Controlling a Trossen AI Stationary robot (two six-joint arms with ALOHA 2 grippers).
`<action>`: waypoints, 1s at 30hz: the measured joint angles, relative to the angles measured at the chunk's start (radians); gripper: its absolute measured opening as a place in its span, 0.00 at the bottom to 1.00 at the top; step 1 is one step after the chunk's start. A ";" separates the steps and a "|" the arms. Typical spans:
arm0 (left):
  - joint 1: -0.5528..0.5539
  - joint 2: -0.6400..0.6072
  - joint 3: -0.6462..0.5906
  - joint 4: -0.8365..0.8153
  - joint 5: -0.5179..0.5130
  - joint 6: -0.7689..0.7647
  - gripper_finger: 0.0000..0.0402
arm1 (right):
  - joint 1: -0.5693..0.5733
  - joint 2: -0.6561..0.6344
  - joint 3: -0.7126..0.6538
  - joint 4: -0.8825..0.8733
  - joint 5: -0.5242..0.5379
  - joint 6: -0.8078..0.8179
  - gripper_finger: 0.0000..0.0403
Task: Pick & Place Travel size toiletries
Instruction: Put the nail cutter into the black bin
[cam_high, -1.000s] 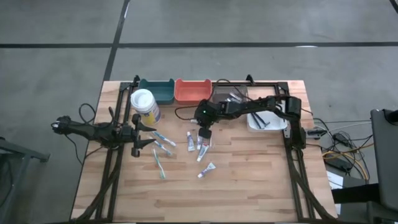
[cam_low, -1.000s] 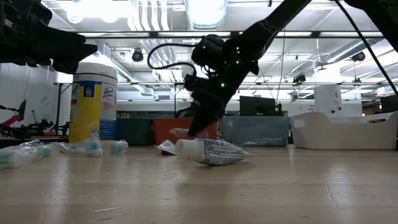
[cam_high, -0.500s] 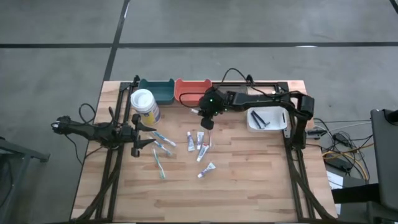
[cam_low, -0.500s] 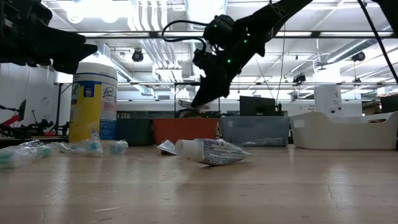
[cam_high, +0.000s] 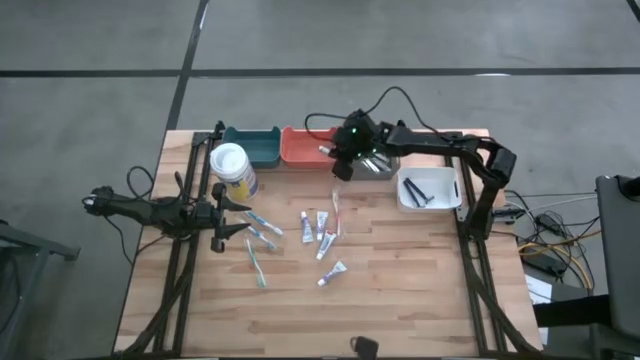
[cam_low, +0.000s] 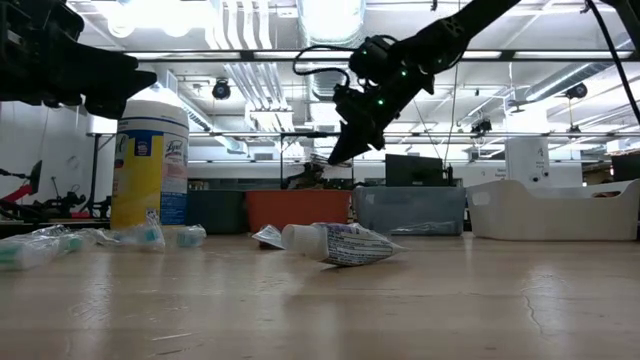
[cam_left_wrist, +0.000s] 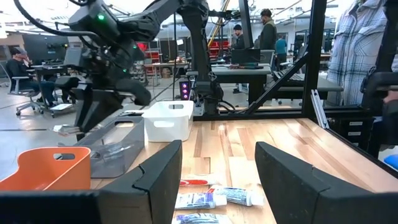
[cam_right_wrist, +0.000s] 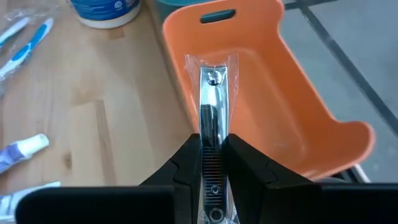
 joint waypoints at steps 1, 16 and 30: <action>0.000 0.000 0.000 0.000 0.000 0.000 0.52 | -0.017 -0.001 -0.003 0.001 -0.023 -0.009 0.13; 0.000 0.000 0.000 0.000 0.000 0.000 0.52 | -0.180 -0.091 -0.144 0.008 -0.151 0.019 0.13; 0.000 0.000 0.000 0.000 0.000 0.000 0.52 | -0.247 -0.242 -0.383 0.143 -0.140 0.035 0.13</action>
